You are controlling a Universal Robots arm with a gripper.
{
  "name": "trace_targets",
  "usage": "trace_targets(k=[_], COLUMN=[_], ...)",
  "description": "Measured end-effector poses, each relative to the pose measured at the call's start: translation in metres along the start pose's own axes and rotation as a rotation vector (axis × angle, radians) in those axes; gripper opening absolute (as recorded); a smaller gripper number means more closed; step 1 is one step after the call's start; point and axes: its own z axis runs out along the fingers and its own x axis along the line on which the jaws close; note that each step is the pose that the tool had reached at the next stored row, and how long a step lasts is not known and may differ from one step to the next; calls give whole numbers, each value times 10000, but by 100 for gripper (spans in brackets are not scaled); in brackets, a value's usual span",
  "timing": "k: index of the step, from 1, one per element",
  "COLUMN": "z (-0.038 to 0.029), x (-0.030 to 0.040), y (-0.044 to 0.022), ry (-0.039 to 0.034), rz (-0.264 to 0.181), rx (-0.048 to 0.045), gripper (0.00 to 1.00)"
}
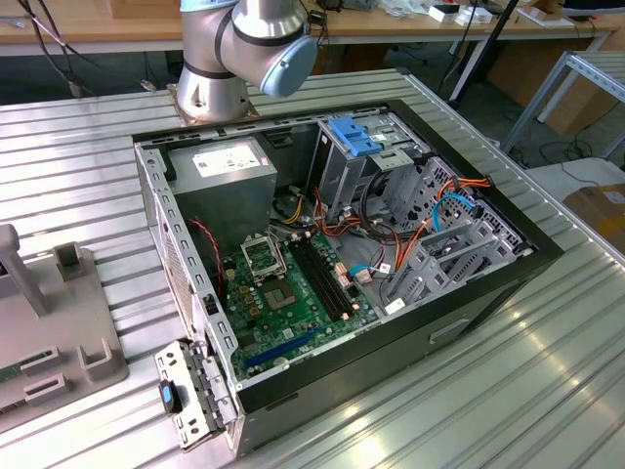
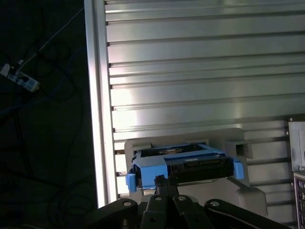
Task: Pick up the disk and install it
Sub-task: 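Reach for the disk, then pick up the disk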
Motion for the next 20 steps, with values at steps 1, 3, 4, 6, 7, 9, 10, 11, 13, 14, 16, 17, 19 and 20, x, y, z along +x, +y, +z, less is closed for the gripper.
trace_targets(k=[1, 3, 4, 6, 7, 9, 10, 11, 13, 14, 16, 17, 19, 20], z=[4, 21, 28, 37, 39, 41, 42, 42, 42, 42, 43, 43, 43, 43], x=[7, 18, 18, 19, 19, 19, 19, 19, 19, 19, 19, 19, 19, 19], y=[3, 7, 7, 7, 7, 7, 7, 7, 7, 7, 7, 7, 7, 7], ry=[-1, -3, -2, -3, -3, -5, -5, -5, -5, -5, -5, -6, -5, -6], rz=[-1, -2, -3, -3, -3, -3, -3, -3, -3, -3, -4, -3, -3, -3], rx=[12, 34, 44, 64, 67, 71, 76, 76, 77, 78, 79, 80, 80, 81], gripper=[11, 11, 11, 11, 11, 11, 11, 11, 11, 11, 11, 11, 11, 11])
